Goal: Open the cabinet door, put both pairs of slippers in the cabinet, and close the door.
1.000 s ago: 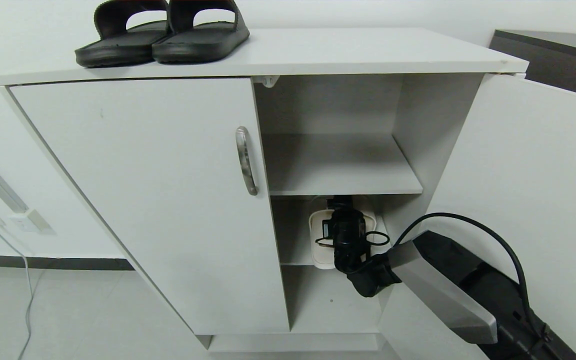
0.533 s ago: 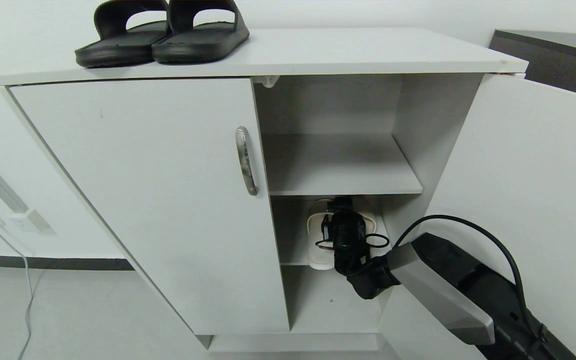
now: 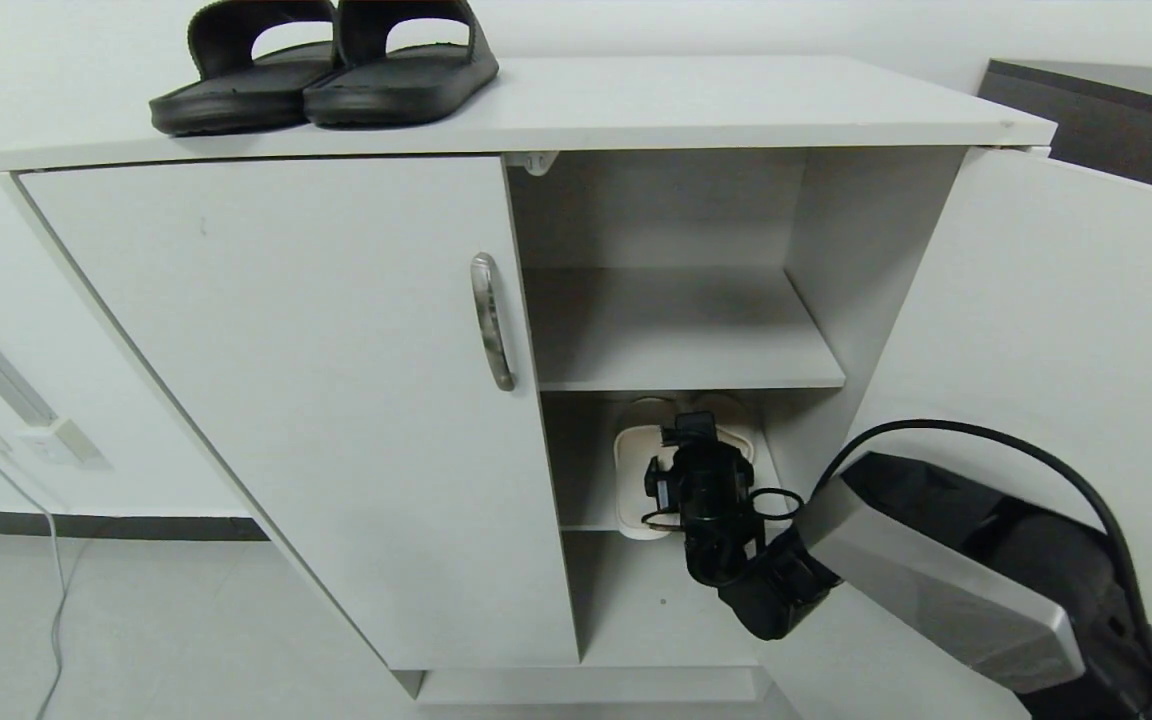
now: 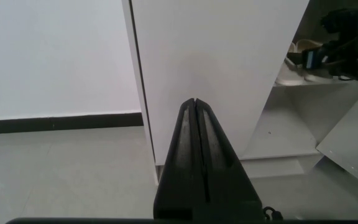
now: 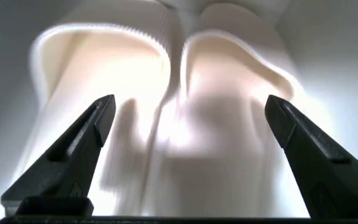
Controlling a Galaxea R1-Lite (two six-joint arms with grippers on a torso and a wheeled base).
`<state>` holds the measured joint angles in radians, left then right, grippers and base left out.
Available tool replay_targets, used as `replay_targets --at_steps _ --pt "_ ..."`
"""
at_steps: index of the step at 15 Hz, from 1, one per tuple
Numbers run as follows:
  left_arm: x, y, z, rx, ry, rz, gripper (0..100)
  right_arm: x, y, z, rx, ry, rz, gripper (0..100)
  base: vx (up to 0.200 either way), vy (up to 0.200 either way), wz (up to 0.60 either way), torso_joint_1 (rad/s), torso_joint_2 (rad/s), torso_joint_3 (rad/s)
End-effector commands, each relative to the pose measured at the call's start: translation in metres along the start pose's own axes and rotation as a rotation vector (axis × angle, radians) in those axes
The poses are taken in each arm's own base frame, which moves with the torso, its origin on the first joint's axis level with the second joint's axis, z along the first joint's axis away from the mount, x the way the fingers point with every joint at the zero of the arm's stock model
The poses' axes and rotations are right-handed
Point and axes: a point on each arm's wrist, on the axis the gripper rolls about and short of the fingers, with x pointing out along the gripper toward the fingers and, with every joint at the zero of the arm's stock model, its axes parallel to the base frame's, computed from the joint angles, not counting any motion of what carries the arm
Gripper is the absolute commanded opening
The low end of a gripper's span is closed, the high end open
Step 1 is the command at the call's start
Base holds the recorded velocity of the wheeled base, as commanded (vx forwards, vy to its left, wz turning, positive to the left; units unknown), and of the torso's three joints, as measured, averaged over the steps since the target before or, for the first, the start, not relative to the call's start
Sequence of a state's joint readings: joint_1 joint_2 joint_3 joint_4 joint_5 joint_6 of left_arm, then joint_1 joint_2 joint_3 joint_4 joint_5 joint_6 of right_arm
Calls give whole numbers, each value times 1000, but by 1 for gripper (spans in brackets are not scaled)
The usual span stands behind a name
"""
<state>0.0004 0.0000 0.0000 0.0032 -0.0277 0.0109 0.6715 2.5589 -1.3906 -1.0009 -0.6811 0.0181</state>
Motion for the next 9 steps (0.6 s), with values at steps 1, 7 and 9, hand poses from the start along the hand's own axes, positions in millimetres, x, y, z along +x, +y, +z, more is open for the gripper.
replay_targets --at_steps 1,7,9 --pt "0 0 0 0 0 1 0 -45 -10 38 28 -41 44 100 0 0 0 0 0 0" --pt "0 0 0 0 0 1 0 -105 -25 44 19 -6 113 100 0 0 0 0 0 0" --pt "0 0 0 0 0 1 0 -105 -25 44 17 -6 114 100 -100 0 0 4 1 1"
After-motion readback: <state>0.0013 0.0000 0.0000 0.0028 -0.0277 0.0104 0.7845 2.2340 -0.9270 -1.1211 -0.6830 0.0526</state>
